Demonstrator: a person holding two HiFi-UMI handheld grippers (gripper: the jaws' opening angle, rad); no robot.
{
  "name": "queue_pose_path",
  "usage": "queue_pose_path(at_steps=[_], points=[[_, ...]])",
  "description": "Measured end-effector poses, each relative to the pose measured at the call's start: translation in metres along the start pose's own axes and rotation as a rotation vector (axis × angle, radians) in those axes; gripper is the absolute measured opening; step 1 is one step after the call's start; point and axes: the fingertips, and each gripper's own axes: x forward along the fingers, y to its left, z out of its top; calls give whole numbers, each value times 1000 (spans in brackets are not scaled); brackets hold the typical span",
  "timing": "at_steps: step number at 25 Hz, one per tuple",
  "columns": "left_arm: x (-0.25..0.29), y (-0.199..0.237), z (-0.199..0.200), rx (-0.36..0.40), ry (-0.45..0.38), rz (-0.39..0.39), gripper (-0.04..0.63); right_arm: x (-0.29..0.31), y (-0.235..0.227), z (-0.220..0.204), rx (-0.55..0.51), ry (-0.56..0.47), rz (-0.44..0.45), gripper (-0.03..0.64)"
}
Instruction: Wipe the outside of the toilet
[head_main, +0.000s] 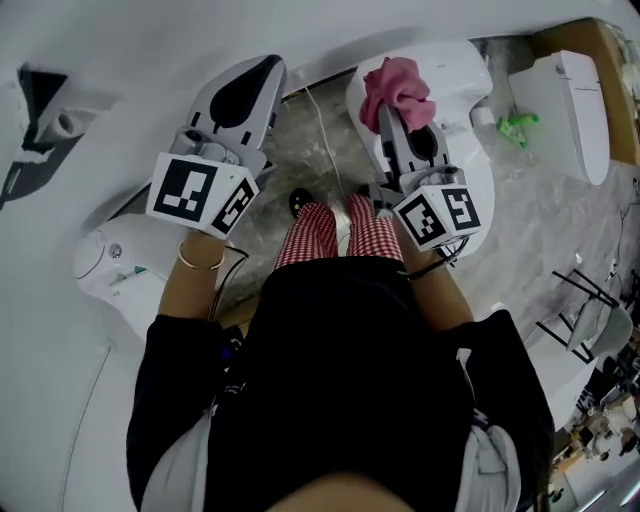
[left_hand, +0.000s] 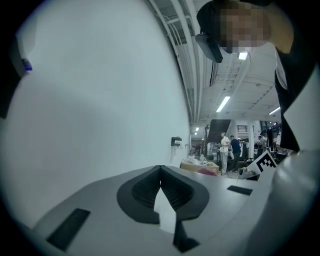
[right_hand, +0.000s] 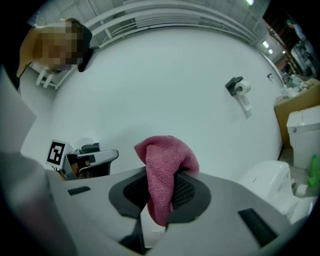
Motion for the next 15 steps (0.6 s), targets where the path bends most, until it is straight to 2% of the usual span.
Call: queue_pose_path(at_steps=[3, 6, 11, 15], points=[[8, 0, -12, 1, 24, -6, 6, 2, -14, -16, 101, 6, -31, 74], [19, 3, -23, 4, 38, 6, 6, 8, -32, -34, 154, 21, -46, 74], [24, 17, -54, -40, 47, 25, 6, 26, -60, -76, 280, 0, -120, 74], [27, 23, -83, -62, 67, 33, 6, 40, -75, -111, 322, -6, -162, 74]])
